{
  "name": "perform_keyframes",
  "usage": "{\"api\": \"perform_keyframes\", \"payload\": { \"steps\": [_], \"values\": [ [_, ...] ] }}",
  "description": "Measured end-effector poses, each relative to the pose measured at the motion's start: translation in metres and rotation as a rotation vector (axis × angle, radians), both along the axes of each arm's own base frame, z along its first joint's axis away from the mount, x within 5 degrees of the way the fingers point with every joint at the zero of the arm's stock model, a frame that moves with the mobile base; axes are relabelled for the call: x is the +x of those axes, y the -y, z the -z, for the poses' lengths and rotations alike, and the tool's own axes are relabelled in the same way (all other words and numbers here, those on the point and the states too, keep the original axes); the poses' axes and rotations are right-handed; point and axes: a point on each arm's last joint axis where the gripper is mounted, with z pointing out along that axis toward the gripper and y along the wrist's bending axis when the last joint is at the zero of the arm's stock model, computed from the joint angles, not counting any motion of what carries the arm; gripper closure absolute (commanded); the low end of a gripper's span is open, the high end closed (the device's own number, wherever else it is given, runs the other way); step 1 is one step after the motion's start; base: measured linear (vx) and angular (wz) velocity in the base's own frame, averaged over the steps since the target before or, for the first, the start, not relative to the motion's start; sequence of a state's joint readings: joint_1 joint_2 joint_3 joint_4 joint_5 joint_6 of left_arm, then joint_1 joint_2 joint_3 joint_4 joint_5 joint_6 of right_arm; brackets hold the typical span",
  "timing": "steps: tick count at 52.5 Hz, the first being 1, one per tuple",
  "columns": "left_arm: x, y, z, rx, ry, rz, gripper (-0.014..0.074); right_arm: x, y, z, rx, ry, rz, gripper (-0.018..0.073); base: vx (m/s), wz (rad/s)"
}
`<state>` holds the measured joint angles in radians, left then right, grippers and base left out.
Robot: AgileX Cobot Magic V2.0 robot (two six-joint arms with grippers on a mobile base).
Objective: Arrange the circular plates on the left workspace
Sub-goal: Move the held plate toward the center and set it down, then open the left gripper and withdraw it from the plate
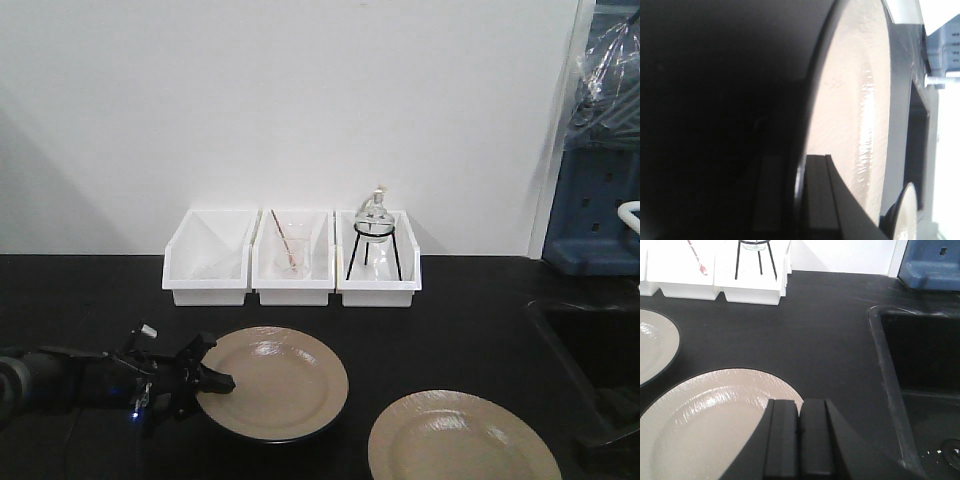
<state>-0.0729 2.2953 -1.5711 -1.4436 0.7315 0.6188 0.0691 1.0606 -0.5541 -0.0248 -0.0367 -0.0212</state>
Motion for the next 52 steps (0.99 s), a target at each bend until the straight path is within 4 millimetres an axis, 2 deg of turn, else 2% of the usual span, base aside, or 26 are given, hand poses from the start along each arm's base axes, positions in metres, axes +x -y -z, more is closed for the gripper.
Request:
{"api": "perform_keyframes", "payload": {
  "steps": [8, 16, 24, 31, 32, 46, 52],
  "values": [
    [0.0, 0.0, -0.001, 0.013, 0.018, 0.014, 0.013, 0.0, 0.0, 0.0, 0.0, 0.0, 0.0, 0.0563, 0.0, 0.0],
    [-0.001, 0.0, 0.001, 0.044, 0.024, 0.038, 0.0051, 0.0, 0.0, 0.0, 0.0, 0.0, 0.0, 0.0563, 0.0, 0.0],
    [-0.003, -0.004, 0.003, 0.112, 0.041, 0.091, 0.0052, 0.0, 0.0, 0.0, 0.0, 0.0, 0.0, 0.0563, 0.0, 0.0],
    [-0.005, -0.013, -0.004, 0.185, 0.066, 0.137, 0.0052, 0.0, 0.0, 0.0, 0.0, 0.0, 0.0, 0.0563, 0.0, 0.0],
    [-0.007, -0.022, -0.01, 0.242, 0.087, 0.166, 0.0052, 0.0, 0.0, 0.0, 0.0, 0.0, 0.0, 0.0563, 0.0, 0.0],
    [-0.017, -0.05, -0.039, 0.374, 0.107, 0.242, 0.0062, 0.0, 0.0, 0.0, 0.0, 0.0, 0.0, 0.0563, 0.0, 0.0],
    [-0.024, -0.063, -0.062, 0.412, 0.129, 0.249, 0.0136, 0.0, 0.0, 0.0, 0.0, 0.0, 0.0, 0.0563, 0.0, 0.0]
  ]
}}
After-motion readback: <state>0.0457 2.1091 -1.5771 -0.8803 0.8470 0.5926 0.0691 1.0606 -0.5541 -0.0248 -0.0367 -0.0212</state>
